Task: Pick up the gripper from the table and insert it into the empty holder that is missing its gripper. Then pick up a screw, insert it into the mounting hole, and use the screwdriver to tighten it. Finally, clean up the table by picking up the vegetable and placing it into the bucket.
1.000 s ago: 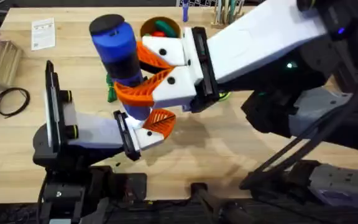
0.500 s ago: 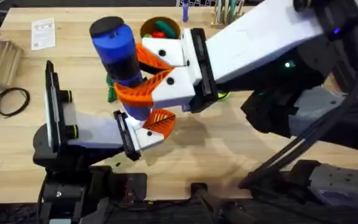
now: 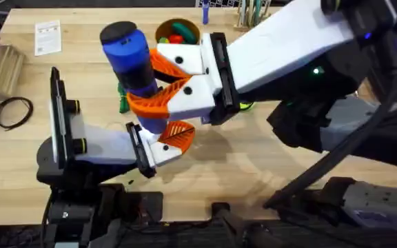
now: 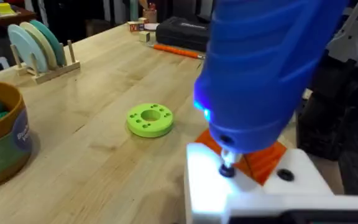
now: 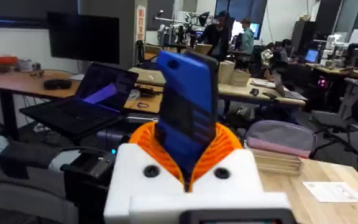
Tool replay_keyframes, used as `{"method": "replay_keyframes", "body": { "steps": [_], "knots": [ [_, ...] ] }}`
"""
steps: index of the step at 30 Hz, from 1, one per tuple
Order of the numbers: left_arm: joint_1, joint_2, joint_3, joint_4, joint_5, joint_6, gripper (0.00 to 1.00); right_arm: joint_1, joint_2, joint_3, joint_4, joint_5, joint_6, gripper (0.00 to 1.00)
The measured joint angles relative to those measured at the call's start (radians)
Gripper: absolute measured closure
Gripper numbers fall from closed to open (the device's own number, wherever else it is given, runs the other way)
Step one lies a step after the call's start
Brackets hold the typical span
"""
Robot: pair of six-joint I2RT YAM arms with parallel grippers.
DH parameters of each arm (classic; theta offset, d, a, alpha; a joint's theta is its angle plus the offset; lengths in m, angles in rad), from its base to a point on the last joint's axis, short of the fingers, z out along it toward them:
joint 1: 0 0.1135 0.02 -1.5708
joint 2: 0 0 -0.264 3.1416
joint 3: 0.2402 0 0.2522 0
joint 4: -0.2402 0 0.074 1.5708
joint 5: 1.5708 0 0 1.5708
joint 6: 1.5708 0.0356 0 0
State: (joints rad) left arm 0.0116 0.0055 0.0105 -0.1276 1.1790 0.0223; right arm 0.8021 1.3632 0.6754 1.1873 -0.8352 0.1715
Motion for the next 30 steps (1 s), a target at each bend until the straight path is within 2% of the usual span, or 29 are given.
{"method": "replay_keyframes", "body": {
  "steps": [12,15,23,30],
  "knots": [
    [0.0,0.0,0.0,0.0,0.001,0.0,0.995,0.0,0.0,0.007,-0.005,-0.005,0.017,0.979],
    [0.0,0.0,0.0,0.0,0.001,0.0,0.995,0.0,0.0,0.044,-0.047,-0.019,0.028,0.979],
    [0.0,0.0,0.0,0.0,0.001,0.0,0.995,-0.029,0.0,0.232,-0.223,-0.027,0.02,0.979],
    [0.0,0.0,0.0,0.0,0.001,0.0,0.995,-0.096,0.0,0.246,-0.364,-0.027,0.003,0.979]
  ]
}}
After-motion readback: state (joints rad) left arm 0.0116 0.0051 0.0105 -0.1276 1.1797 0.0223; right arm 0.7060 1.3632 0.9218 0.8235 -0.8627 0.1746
